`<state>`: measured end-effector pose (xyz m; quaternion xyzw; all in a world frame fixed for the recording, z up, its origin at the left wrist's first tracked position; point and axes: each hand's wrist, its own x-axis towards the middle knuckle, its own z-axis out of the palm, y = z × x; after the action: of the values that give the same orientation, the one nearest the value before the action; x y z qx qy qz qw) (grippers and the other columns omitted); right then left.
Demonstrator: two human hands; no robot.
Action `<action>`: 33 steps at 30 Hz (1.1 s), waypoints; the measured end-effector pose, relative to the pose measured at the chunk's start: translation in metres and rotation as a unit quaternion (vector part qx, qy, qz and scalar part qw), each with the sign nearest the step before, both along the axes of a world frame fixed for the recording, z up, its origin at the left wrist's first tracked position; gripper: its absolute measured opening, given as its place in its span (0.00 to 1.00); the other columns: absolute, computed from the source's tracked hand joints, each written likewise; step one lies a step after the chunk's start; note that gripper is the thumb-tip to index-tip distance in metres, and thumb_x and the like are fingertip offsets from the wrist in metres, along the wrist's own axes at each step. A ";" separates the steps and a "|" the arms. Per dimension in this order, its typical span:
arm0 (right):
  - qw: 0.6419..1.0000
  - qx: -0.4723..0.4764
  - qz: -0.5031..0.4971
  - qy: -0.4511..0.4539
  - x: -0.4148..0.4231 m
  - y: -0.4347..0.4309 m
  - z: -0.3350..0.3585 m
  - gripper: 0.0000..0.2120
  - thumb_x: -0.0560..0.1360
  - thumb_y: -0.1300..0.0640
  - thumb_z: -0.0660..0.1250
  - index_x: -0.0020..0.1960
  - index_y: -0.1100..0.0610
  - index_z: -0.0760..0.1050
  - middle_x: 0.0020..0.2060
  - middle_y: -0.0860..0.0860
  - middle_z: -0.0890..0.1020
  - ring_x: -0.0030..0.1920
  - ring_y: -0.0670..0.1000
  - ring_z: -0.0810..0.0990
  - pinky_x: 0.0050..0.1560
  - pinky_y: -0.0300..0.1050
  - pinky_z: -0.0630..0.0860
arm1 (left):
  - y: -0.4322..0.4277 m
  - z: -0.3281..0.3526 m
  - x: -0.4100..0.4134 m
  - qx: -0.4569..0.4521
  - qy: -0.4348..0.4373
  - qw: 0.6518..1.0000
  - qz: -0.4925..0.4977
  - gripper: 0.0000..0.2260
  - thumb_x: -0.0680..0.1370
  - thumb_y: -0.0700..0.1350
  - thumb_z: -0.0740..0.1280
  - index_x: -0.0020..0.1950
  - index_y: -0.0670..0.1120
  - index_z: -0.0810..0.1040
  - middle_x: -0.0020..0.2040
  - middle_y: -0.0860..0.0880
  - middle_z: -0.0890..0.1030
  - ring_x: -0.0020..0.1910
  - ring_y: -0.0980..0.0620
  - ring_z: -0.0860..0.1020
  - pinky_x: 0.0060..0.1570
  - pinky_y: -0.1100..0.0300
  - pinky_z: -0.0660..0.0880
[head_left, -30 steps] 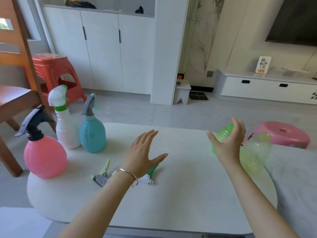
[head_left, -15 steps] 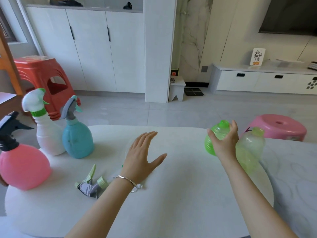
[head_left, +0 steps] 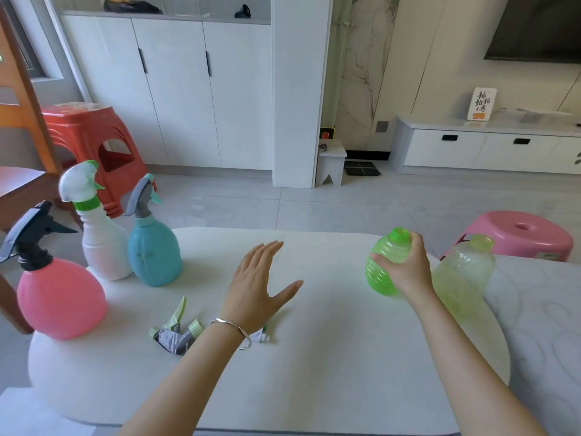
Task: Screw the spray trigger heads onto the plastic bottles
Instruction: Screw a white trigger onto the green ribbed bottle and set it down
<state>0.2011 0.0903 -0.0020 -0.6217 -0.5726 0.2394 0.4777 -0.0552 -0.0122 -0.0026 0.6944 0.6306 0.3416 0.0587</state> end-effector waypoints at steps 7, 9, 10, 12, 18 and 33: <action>0.982 0.007 0.133 0.131 -0.058 -0.045 0.037 0.31 0.63 0.49 0.78 0.61 0.51 0.70 0.56 0.48 0.78 0.57 0.48 0.77 0.55 0.41 0.70 | -0.012 0.015 -0.004 -0.018 -0.169 0.985 -0.042 0.41 0.62 0.69 0.68 0.71 0.57 0.60 0.67 0.61 0.66 0.68 0.62 0.63 0.65 0.65 0.59; 0.957 -0.019 0.211 0.197 -0.083 -0.063 0.048 0.33 0.59 0.43 0.78 0.60 0.51 0.72 0.55 0.48 0.81 0.56 0.47 0.80 0.58 0.43 0.73 | -0.015 0.017 -0.007 -0.033 -0.178 0.981 -0.067 0.44 0.60 0.67 0.72 0.72 0.58 0.59 0.68 0.61 0.66 0.67 0.63 0.64 0.64 0.66 0.61; 0.947 -0.031 0.241 0.212 -0.094 -0.071 0.050 0.33 0.58 0.42 0.78 0.60 0.50 0.73 0.54 0.48 0.82 0.55 0.46 0.80 0.59 0.45 0.74 | -0.018 0.018 -0.010 -0.038 -0.180 0.980 -0.078 0.45 0.60 0.64 0.74 0.72 0.57 0.58 0.68 0.62 0.66 0.66 0.65 0.65 0.63 0.69 0.62; 0.932 -0.048 0.289 0.216 -0.110 -0.083 0.048 0.31 0.61 0.42 0.77 0.60 0.49 0.73 0.55 0.47 0.82 0.56 0.45 0.80 0.61 0.46 0.74 | -0.022 0.019 -0.019 -0.042 -0.182 0.979 -0.084 0.44 0.60 0.60 0.77 0.71 0.57 0.60 0.63 0.67 0.68 0.61 0.74 0.67 0.58 0.79 0.63; 0.923 -0.078 0.352 0.132 -0.121 -0.096 0.030 0.22 0.68 0.46 0.72 0.60 0.45 0.71 0.61 0.44 0.76 0.62 0.44 0.75 0.60 0.39 0.72 | -0.039 0.034 -0.074 -0.011 -0.219 0.976 0.003 0.36 0.57 0.63 0.76 0.61 0.57 0.68 0.53 0.61 0.77 0.51 0.69 0.75 0.46 0.77 0.69; 0.914 0.034 0.330 -0.233 -0.150 -0.105 -0.033 0.18 0.68 0.50 0.71 0.54 0.55 0.73 0.48 0.50 0.82 0.48 0.54 0.77 0.51 0.39 0.65 | -0.068 0.022 -0.128 -0.031 -0.219 0.974 0.042 0.35 0.58 0.60 0.76 0.62 0.56 0.68 0.53 0.62 0.76 0.52 0.75 0.73 0.44 0.81 0.68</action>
<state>0.0514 -0.0143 -0.0348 -0.4193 -0.8480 0.2122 0.2451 -0.1837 -0.0807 0.0190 0.5734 0.6414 0.4679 0.2021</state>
